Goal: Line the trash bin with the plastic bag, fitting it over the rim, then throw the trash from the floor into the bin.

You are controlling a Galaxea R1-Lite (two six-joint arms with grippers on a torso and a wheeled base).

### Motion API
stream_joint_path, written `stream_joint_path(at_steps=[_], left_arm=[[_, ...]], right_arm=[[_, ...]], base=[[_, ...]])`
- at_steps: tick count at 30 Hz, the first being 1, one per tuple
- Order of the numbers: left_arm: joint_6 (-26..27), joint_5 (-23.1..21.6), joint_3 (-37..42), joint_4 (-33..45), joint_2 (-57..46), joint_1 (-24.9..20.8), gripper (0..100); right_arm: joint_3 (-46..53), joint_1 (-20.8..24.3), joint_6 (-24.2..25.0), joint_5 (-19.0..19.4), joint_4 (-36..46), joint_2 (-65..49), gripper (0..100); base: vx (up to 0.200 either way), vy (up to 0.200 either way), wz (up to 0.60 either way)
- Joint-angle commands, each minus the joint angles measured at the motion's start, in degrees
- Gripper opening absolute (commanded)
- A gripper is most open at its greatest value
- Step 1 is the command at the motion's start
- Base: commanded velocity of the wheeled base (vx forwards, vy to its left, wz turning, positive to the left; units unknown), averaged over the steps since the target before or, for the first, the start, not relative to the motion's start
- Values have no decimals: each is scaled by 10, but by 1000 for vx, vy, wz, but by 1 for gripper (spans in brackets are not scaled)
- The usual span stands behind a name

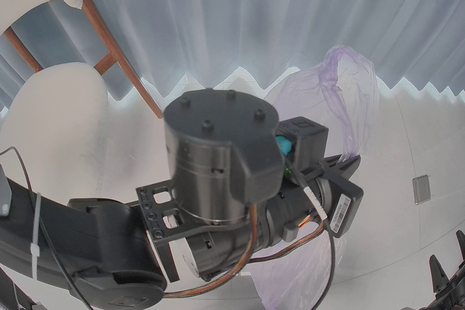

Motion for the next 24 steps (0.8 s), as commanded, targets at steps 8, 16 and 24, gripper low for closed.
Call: stream_joint_path(at_steps=[8,16,24], left_arm=[[19,2,31,-6,-11,129,0],[18,-40,-81,5,5,255,0],[18,-36,-88,7,10,282,0]], right_arm=[[10,0,1,0,0,-9,100],[10,0,1,0,0,-10,100],[10,0,-2,0,1,-9,100]], base=[[0,0,0],[0,0,0],[0,0,0]])
